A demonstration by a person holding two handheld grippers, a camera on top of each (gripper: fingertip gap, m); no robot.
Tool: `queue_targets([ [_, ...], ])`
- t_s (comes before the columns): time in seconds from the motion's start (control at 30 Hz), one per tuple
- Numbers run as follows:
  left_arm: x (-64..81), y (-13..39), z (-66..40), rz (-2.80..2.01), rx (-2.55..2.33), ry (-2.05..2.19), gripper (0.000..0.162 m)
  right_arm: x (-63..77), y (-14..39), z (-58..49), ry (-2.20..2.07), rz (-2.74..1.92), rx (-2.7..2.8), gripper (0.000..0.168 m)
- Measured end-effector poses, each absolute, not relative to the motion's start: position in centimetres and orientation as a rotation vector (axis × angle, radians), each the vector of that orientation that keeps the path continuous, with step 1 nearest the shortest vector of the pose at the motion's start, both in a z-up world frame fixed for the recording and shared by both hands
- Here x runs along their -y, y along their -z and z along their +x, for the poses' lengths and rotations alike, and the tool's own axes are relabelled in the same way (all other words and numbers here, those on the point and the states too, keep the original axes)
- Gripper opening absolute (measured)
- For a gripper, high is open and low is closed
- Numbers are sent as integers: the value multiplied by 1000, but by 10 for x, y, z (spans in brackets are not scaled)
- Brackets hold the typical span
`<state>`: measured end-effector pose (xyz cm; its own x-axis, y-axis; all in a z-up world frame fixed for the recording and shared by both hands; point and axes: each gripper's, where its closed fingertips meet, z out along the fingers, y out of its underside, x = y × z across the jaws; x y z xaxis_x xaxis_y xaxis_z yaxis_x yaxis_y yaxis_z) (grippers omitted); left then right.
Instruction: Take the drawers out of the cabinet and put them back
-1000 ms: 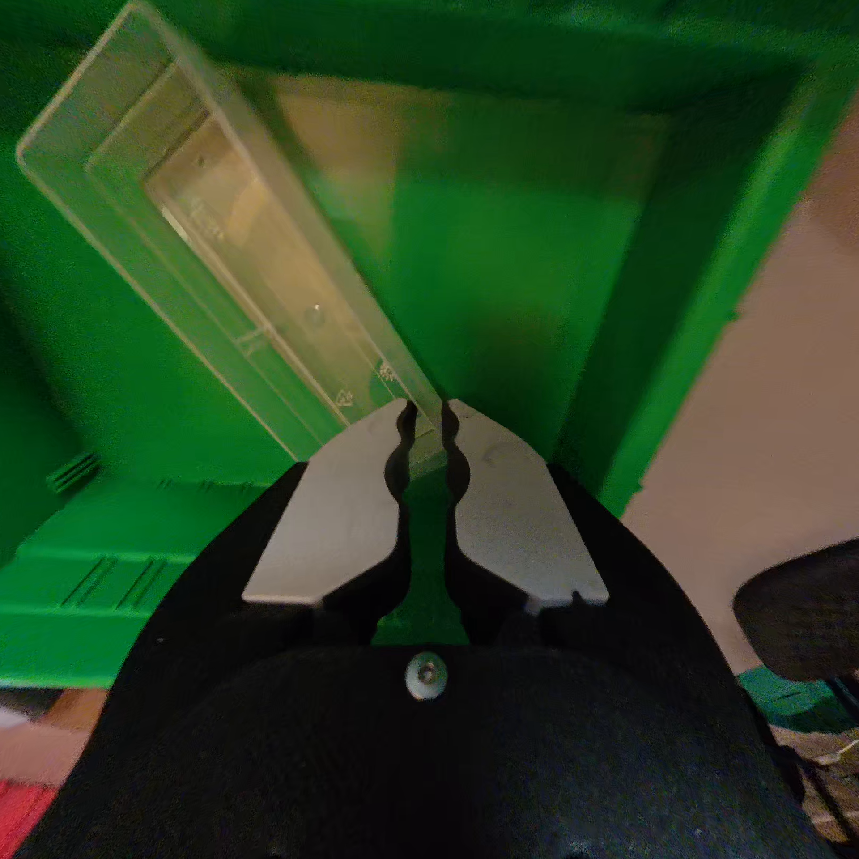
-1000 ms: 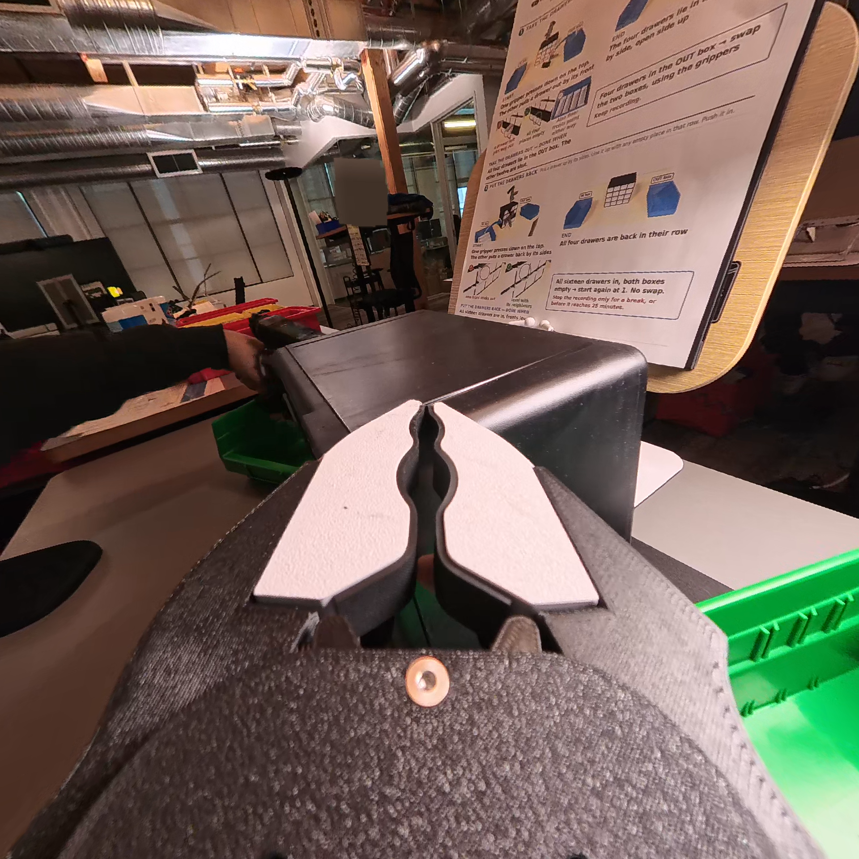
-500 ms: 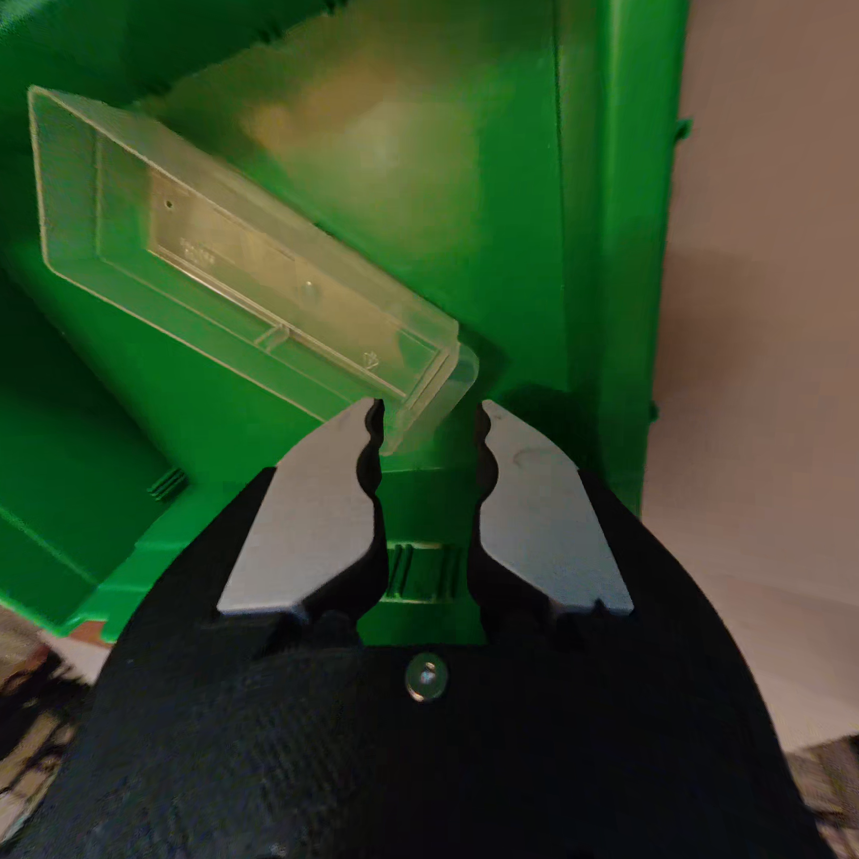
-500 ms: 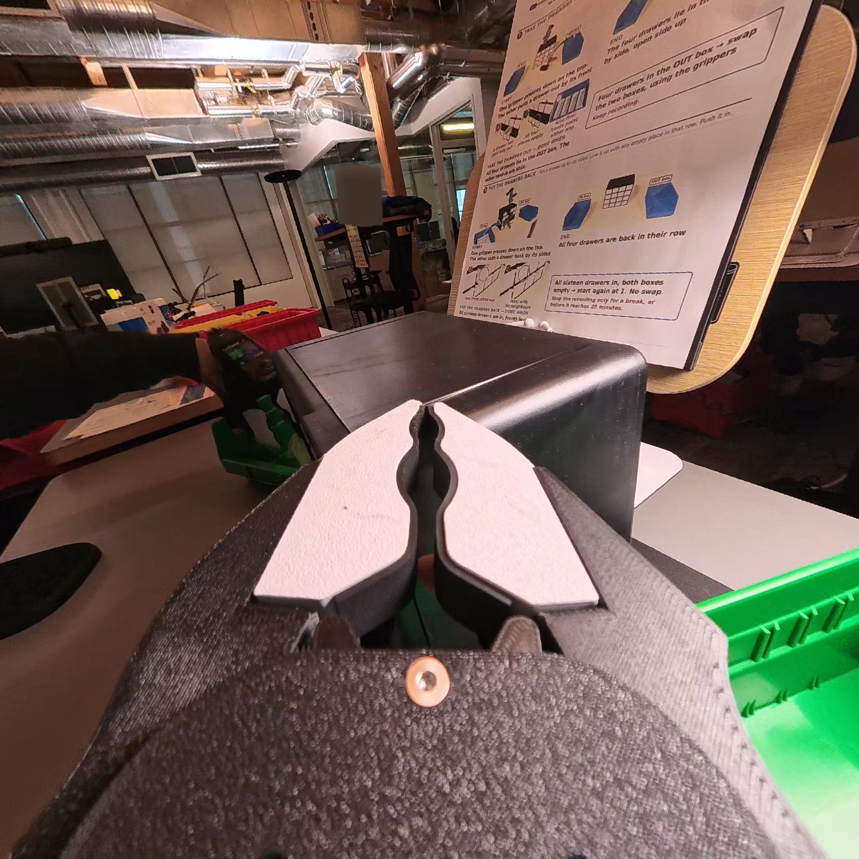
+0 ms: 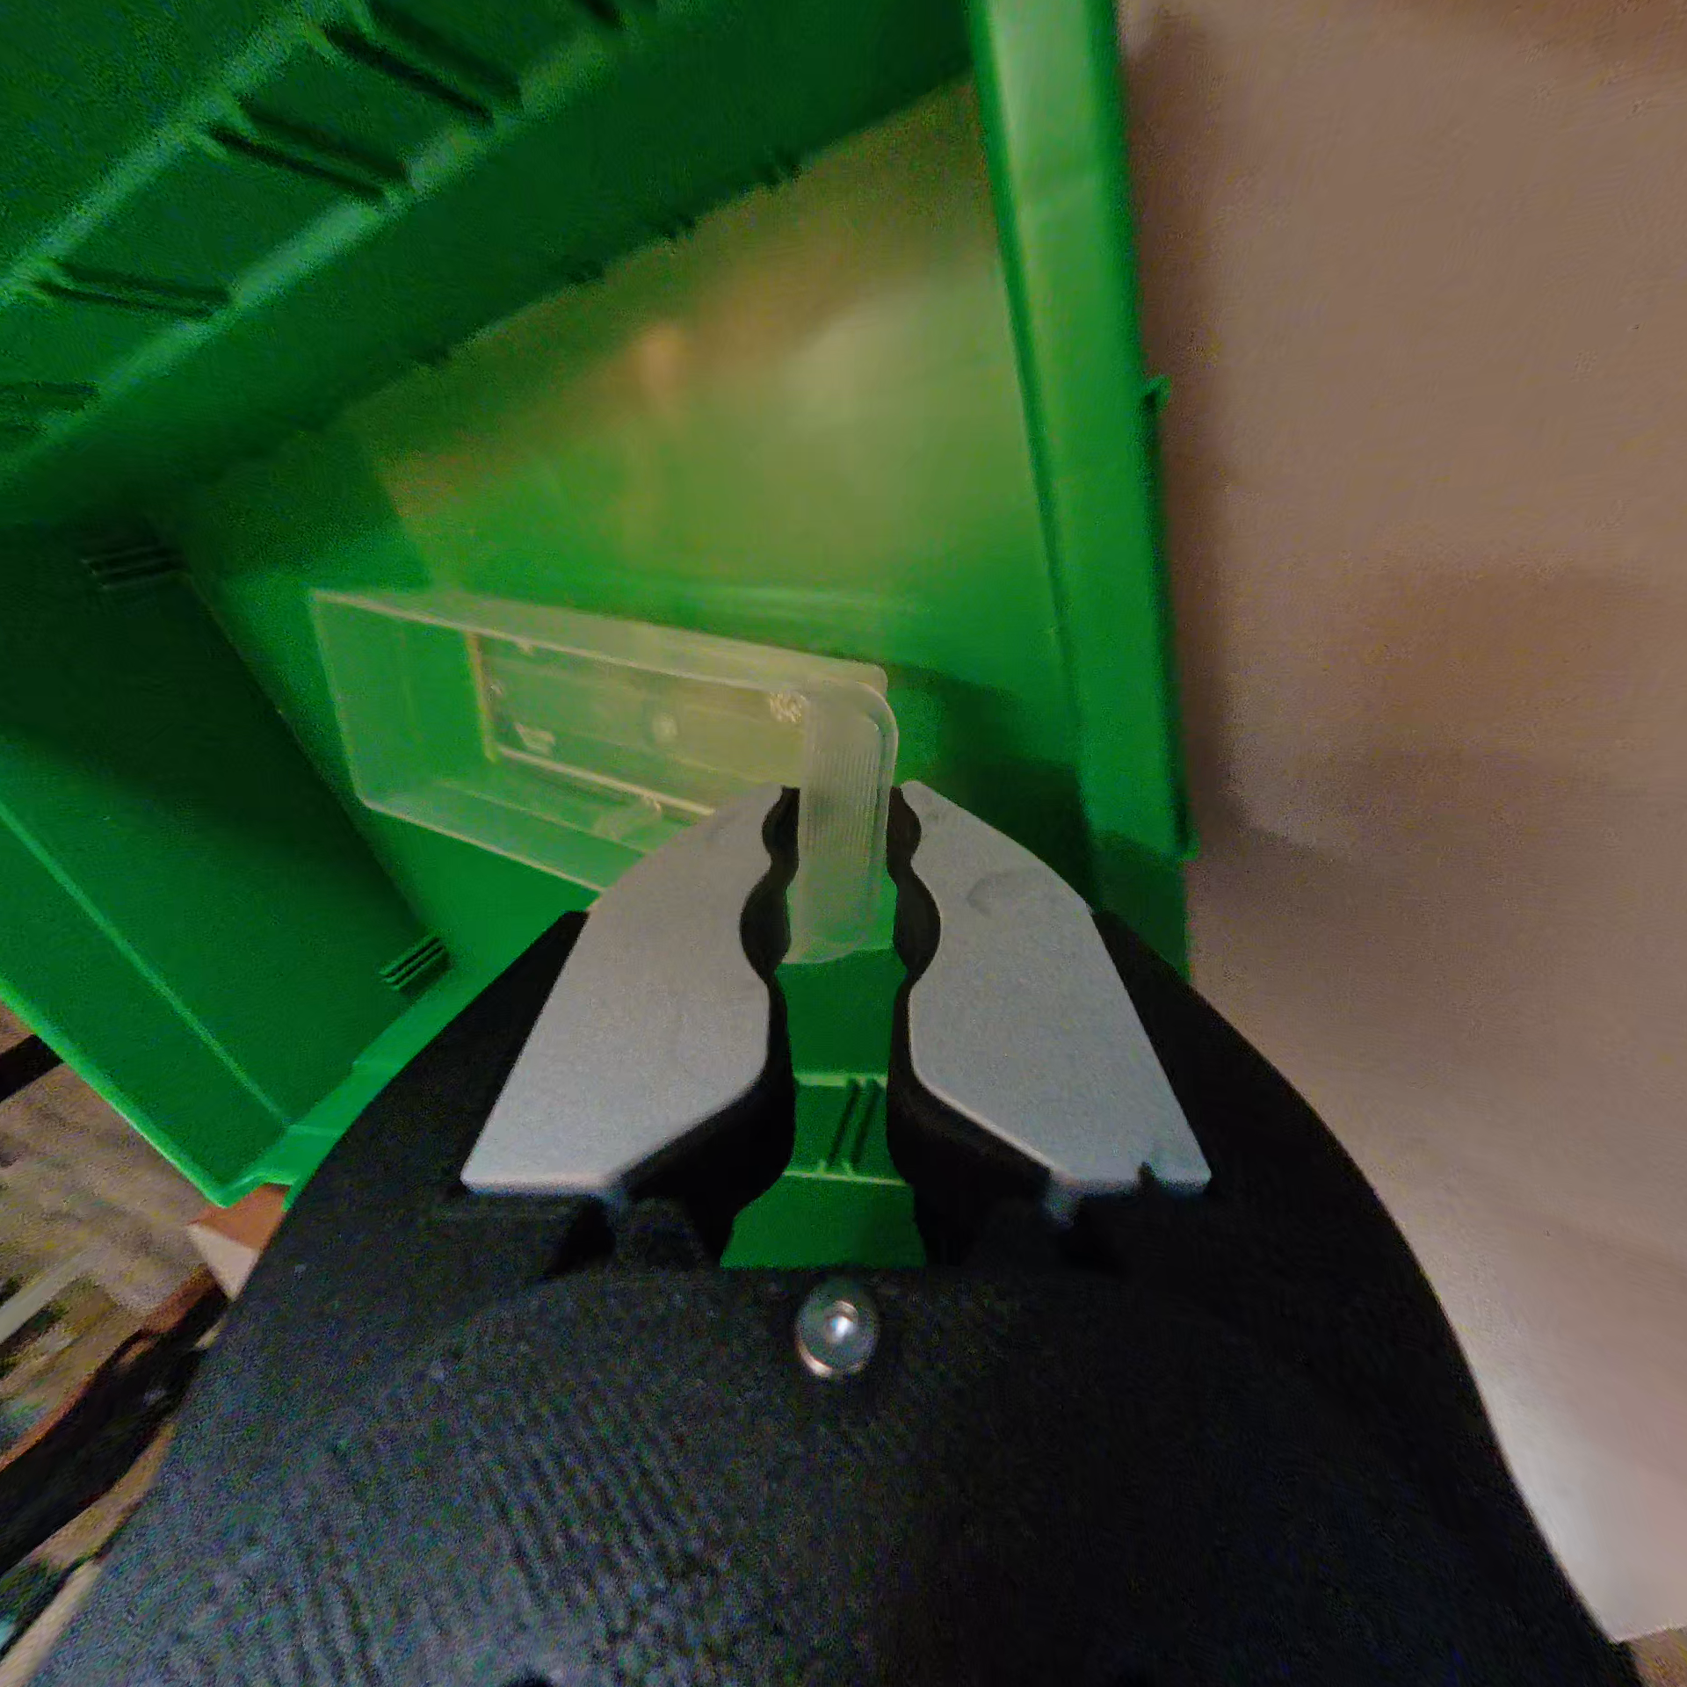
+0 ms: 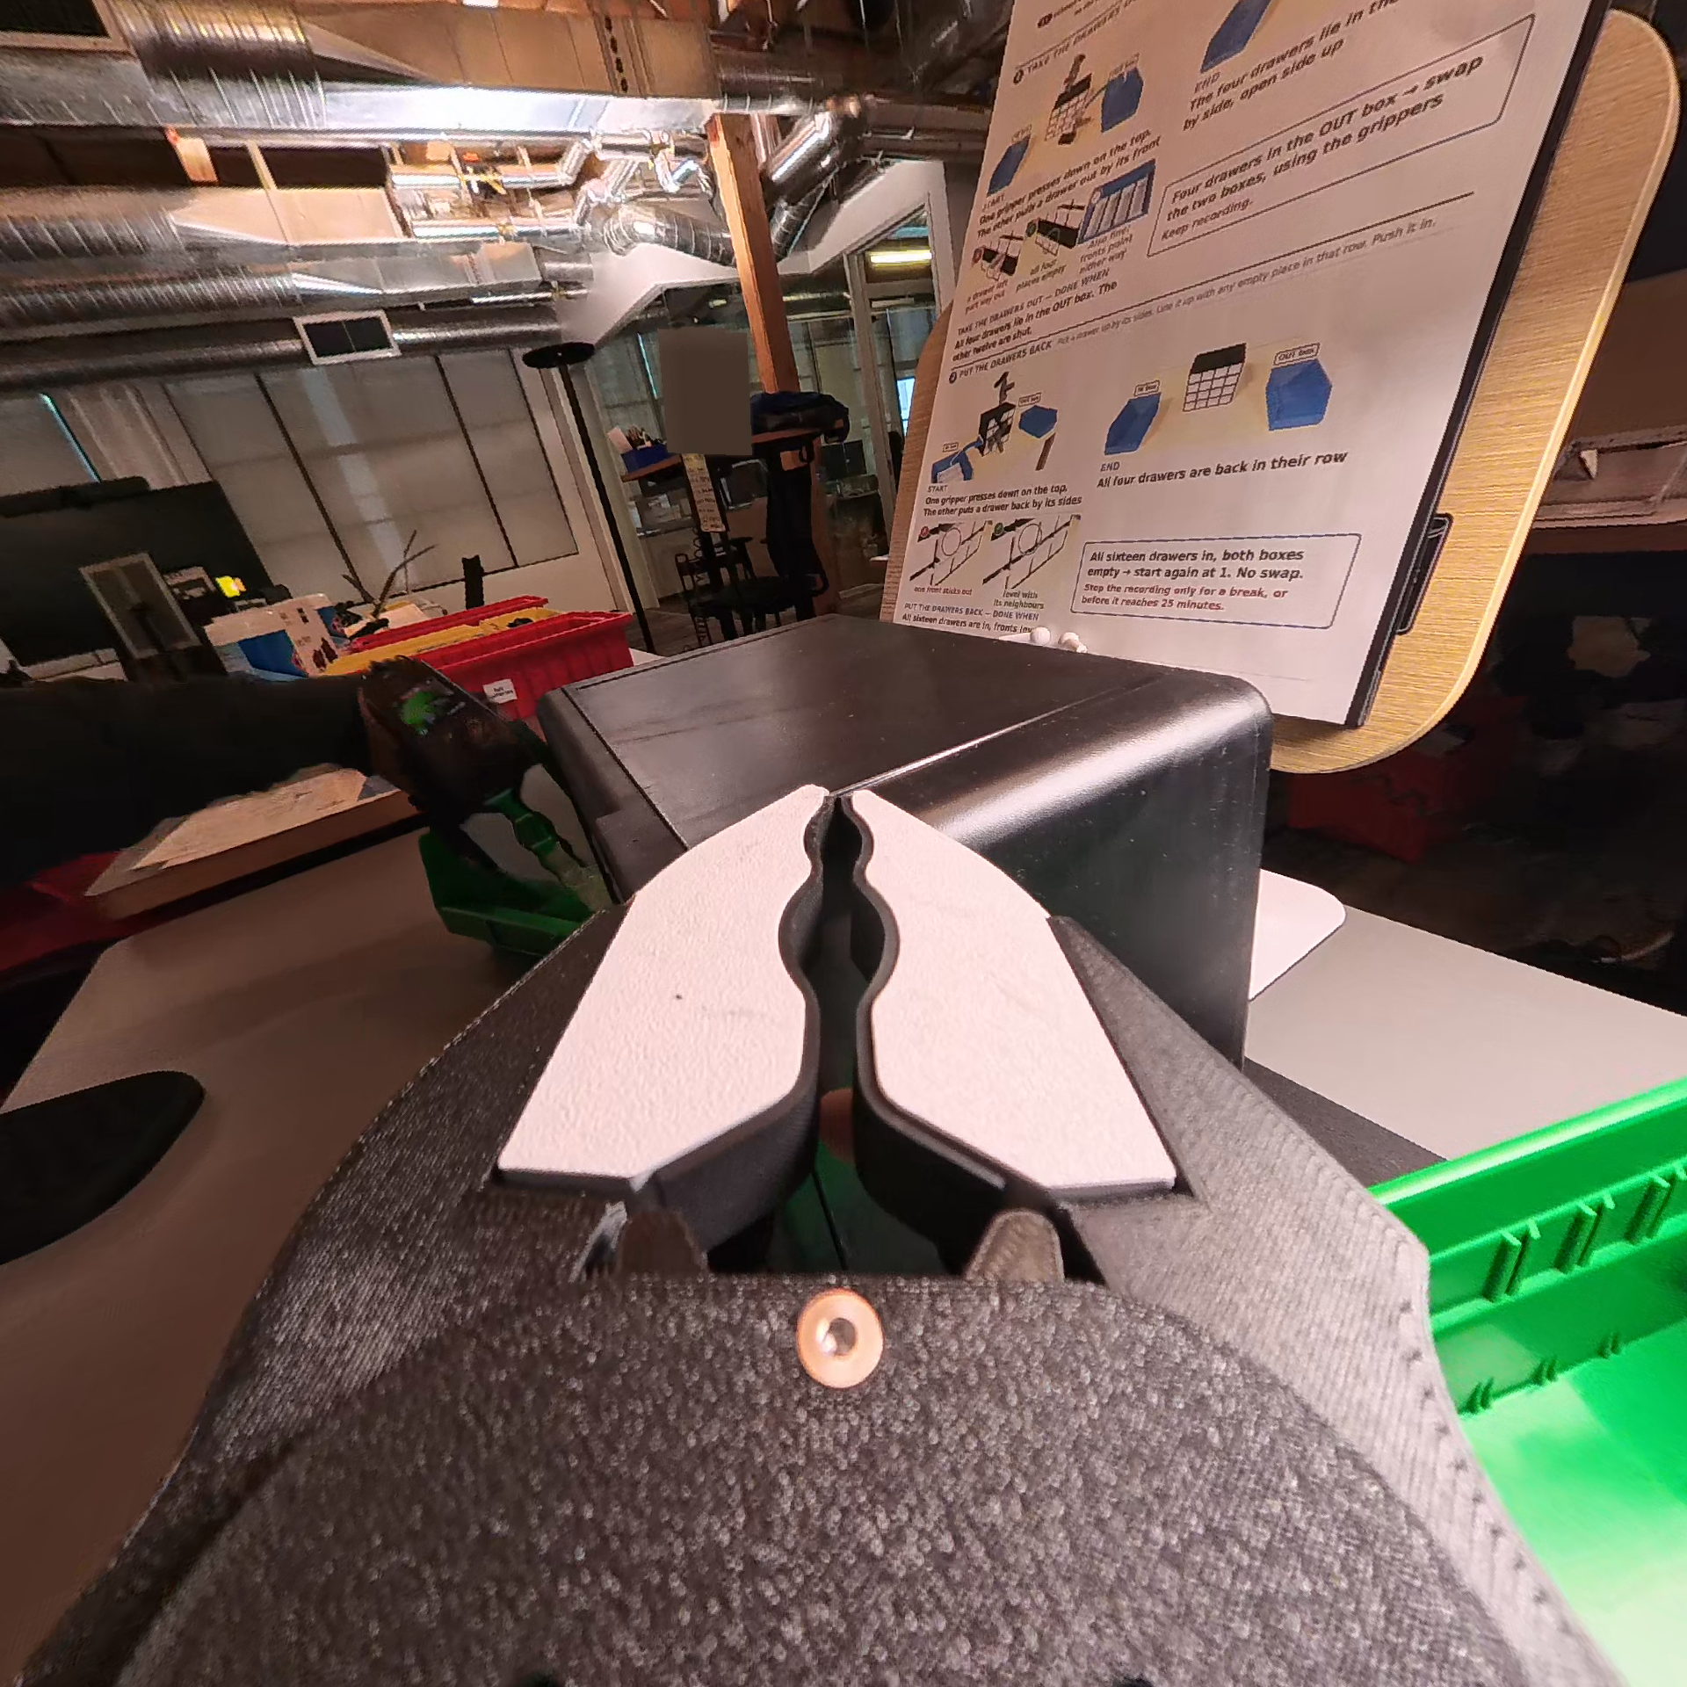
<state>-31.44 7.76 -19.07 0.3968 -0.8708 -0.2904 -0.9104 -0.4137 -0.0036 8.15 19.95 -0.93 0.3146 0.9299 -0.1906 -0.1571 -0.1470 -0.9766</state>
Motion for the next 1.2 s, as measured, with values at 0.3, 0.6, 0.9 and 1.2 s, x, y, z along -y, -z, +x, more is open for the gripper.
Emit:
queue_targets([
  [0.3,-41,98,-229,-2291,-1541,-83,19,-200,9,81,-1139,-1375,775,0],
  [0.6,27,46,-115,-2137,-1797,339,19,-199,10,81,-1109,-1409,779,0],
  [0.9,22,40,-7,-1891,-1924,460,19,-199,11,81,-945,-1477,849,0],
  [1.2,-13,48,49,-1841,-1922,357,19,-198,12,75,-821,-1488,938,0],
])
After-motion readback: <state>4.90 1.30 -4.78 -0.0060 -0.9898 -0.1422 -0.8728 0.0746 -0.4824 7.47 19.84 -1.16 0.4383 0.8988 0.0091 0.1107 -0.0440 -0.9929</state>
